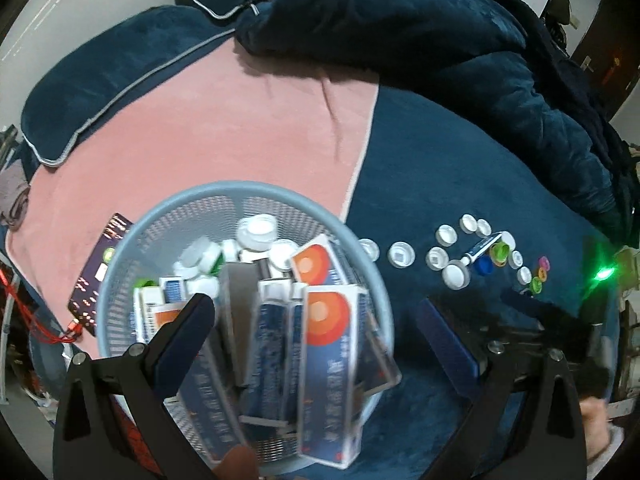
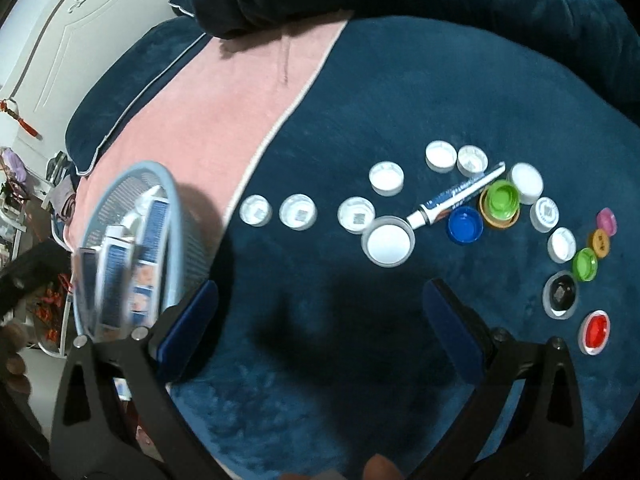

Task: Organize objects
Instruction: 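Grasp a white cap with a printed QR code using the right gripper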

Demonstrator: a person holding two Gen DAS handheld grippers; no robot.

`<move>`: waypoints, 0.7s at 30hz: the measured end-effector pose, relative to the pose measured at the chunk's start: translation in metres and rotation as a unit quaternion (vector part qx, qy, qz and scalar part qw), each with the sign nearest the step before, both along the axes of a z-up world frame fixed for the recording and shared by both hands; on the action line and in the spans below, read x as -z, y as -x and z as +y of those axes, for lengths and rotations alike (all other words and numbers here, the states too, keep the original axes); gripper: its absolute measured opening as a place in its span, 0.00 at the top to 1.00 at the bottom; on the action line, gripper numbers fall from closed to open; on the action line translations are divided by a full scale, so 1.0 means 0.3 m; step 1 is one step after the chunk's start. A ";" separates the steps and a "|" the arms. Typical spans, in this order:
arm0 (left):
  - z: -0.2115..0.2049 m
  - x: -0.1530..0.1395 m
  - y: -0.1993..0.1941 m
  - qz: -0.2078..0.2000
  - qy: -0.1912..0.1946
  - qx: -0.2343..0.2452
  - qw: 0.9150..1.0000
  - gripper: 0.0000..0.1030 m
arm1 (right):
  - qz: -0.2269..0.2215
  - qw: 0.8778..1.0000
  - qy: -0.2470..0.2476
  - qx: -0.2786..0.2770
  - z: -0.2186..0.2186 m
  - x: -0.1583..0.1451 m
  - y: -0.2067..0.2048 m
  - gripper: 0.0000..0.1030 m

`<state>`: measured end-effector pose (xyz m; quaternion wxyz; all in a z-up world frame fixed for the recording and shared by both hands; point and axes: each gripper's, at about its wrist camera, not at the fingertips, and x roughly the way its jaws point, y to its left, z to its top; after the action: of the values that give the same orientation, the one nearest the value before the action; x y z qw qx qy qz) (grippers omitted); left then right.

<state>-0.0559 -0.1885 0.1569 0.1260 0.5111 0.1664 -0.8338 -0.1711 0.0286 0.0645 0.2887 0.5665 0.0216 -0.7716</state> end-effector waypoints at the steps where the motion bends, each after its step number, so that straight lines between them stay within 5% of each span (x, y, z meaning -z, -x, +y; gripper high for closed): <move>1: 0.005 0.003 0.006 -0.001 -0.002 0.001 1.000 0.01 | -0.004 1.000 -0.011 0.000 -0.005 0.018 0.013 0.00; 5: 0.016 0.008 0.018 -0.010 0.007 -0.002 1.000 0.01 | 0.023 0.999 -0.023 -0.022 -0.056 0.030 0.058 0.00; 8: 0.015 0.002 0.011 -0.008 0.009 -0.003 1.000 0.01 | 0.064 0.993 -0.032 -0.090 -0.143 0.028 0.057 0.00; 12: 0.010 -0.005 -0.007 -0.011 0.017 -0.006 1.000 0.01 | 0.140 0.964 -0.064 -0.214 -0.276 0.057 0.011 0.02; 21: 0.006 -0.015 -0.013 -0.009 0.011 -0.006 1.000 0.01 | 0.139 0.937 -0.025 -0.320 -0.350 0.118 0.090 0.13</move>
<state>-0.0519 -0.1865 0.1614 0.1385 0.5162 0.1589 -0.8301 -0.1982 -0.0764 0.0290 0.5004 0.4237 0.2606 -0.7086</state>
